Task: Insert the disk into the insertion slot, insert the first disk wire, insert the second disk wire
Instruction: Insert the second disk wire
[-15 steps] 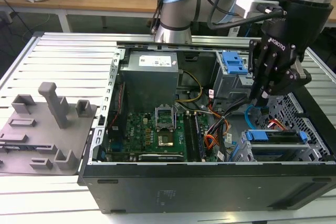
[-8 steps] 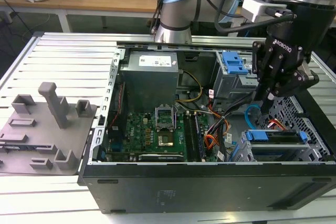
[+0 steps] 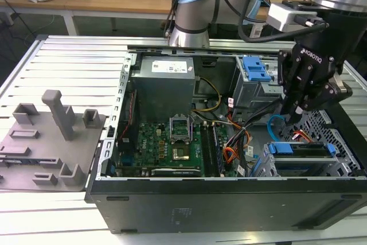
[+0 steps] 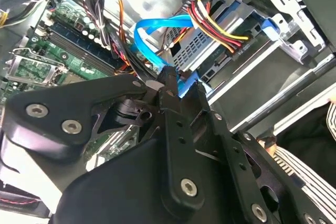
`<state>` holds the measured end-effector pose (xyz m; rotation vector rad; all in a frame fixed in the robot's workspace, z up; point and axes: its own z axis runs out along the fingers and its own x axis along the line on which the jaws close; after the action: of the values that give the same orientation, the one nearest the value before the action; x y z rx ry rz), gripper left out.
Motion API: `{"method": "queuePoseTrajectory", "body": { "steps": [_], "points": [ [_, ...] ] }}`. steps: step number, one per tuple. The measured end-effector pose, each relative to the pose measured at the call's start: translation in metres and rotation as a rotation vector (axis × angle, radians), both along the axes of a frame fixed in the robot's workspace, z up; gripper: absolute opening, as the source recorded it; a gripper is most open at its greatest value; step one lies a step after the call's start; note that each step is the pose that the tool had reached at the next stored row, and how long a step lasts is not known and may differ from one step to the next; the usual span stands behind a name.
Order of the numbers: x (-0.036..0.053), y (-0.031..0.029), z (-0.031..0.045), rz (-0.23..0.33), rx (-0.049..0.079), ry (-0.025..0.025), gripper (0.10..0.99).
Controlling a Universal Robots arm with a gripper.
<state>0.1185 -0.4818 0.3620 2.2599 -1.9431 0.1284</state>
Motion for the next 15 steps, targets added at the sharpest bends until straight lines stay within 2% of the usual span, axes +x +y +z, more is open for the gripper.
{"method": "queuePoseTrajectory", "body": {
  "steps": [2, 6, 7, 9, 12, 15],
  "points": [
    [0.0006, -0.0006, -0.0024, 0.003, 0.000, 0.0000, 0.302],
    [0.0007, -0.0006, -0.0026, 0.003, 0.000, -0.0001, 0.302],
    [0.0008, -0.0006, -0.0026, 0.003, 0.000, -0.0001, 0.286],
    [0.0008, -0.0006, -0.0026, 0.003, 0.000, 0.0000, 0.161],
    [0.0009, -0.0008, -0.0029, 0.003, 0.000, 0.0000, 0.161],
    [0.0009, -0.0119, -0.0029, 0.003, 0.000, 0.0000, 0.161]
  ]
}}
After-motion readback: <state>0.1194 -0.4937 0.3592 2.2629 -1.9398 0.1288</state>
